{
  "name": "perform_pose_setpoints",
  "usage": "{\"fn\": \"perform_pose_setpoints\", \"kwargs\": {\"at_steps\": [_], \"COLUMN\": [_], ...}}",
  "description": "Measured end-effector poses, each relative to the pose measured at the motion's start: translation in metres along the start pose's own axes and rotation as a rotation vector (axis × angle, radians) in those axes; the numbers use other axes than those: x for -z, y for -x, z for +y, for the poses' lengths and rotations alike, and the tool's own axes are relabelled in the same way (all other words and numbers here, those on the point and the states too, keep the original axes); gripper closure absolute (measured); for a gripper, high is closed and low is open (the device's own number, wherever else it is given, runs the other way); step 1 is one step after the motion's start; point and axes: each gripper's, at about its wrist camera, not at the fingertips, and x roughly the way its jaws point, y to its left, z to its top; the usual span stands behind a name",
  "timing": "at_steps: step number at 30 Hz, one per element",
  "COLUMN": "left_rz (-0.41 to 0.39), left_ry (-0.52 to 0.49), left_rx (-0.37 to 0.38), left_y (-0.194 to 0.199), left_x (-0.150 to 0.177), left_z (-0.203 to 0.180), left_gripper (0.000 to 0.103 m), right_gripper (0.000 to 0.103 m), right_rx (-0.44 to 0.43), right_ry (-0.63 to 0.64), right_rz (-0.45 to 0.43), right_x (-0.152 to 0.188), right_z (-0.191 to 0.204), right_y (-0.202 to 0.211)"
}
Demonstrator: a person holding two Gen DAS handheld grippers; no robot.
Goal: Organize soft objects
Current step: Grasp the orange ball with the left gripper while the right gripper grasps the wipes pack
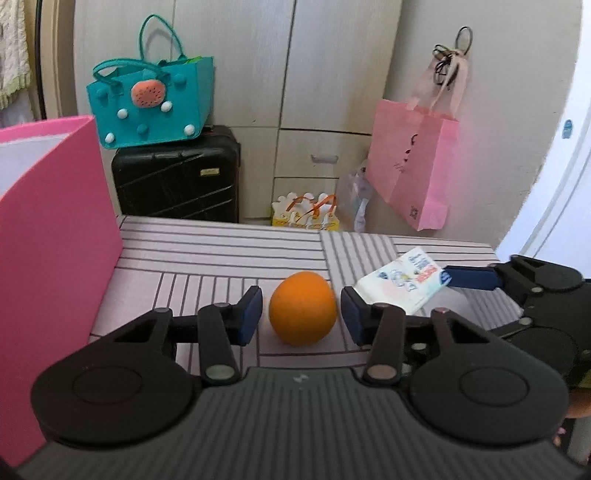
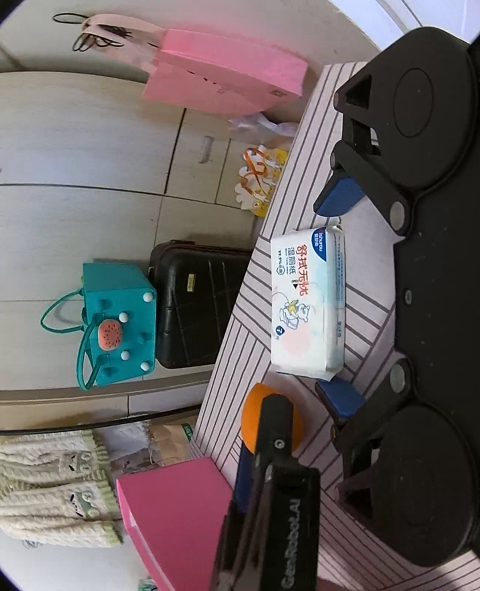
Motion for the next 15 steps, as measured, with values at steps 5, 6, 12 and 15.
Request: {"fn": "perform_pose_setpoints", "kwargs": {"at_steps": [5, 6, 12, 15], "left_rz": [0.000, -0.006, 0.004, -0.013], "left_ry": [0.041, 0.041, 0.053, 0.035], "left_rx": [0.012, 0.018, 0.072, 0.123], "left_y": [-0.006, -0.006, 0.003, 0.024], "left_x": [0.002, 0.002, 0.006, 0.010], "left_z": [0.007, 0.007, 0.006, 0.000], "left_gripper": [0.056, 0.057, 0.068, 0.068], "right_gripper": [0.022, 0.022, 0.023, 0.023], "right_rx": [0.015, 0.024, 0.030, 0.037], "right_ry": [-0.037, -0.041, -0.065, -0.068], "right_rz": [-0.007, -0.009, -0.011, -0.020], "right_x": [0.002, 0.004, 0.014, 0.021], "right_z": [-0.005, -0.007, -0.008, -0.002], "right_y": [0.013, 0.017, 0.032, 0.043]}}
